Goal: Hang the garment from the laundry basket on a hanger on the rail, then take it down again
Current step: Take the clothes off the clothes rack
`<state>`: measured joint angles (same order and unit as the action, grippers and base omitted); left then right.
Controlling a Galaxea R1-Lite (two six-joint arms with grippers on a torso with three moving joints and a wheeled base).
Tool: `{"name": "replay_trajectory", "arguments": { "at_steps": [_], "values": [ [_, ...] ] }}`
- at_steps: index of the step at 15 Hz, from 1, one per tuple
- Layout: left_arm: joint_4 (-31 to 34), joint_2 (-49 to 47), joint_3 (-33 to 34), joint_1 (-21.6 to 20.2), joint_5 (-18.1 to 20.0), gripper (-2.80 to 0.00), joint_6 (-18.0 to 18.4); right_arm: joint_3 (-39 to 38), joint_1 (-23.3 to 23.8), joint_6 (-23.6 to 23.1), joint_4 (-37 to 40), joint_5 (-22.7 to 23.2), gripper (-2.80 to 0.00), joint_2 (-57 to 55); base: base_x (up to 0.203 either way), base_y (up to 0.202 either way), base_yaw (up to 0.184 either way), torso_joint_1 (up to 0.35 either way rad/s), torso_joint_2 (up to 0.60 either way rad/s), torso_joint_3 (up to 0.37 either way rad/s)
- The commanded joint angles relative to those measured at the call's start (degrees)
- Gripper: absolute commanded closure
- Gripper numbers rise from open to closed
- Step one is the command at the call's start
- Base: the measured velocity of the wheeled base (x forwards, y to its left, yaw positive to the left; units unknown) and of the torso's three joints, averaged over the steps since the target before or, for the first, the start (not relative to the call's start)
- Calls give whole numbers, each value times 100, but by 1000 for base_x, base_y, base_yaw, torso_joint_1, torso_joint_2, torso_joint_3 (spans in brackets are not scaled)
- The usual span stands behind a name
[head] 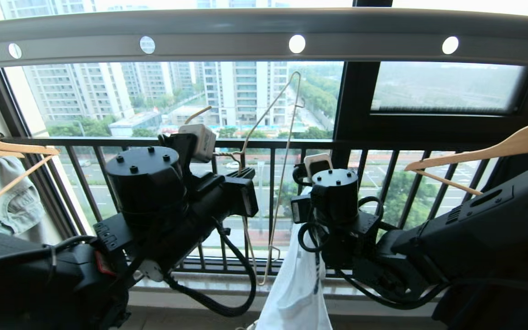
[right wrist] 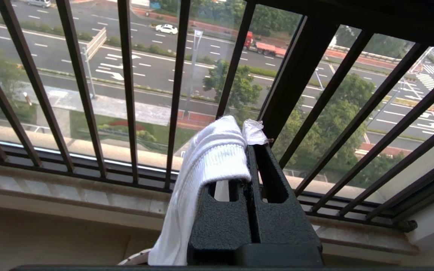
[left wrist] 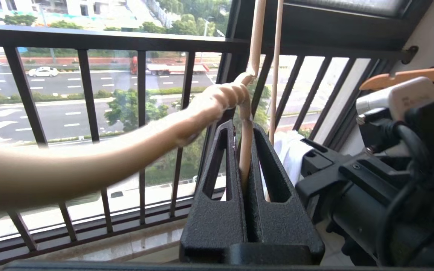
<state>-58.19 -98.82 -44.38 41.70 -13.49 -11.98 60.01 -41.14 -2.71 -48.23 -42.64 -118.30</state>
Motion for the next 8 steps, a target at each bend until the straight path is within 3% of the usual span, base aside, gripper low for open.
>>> {"name": "replay_trajectory", "arguments": {
  "at_steps": [1,3,5,8],
  "values": [
    [-275,-684,-229,-4,-438,0,-5,-33,-52,-19,-38,-16,0,-18,0,0,0,0,0,0],
    [-295,-634,-233,-4,-481,0,50,-24,-48,-2,-38,1,0,-48,0,0,0,0,0,0],
    [-290,-564,-105,-13,-486,0,376,-7,-26,15,-154,48,0,-317,0,0,0,0,0,0],
    [-292,-685,-19,-49,-482,0,490,-26,69,-37,-760,382,0,-891,0,0,0,0,0,0]
  ]
}}
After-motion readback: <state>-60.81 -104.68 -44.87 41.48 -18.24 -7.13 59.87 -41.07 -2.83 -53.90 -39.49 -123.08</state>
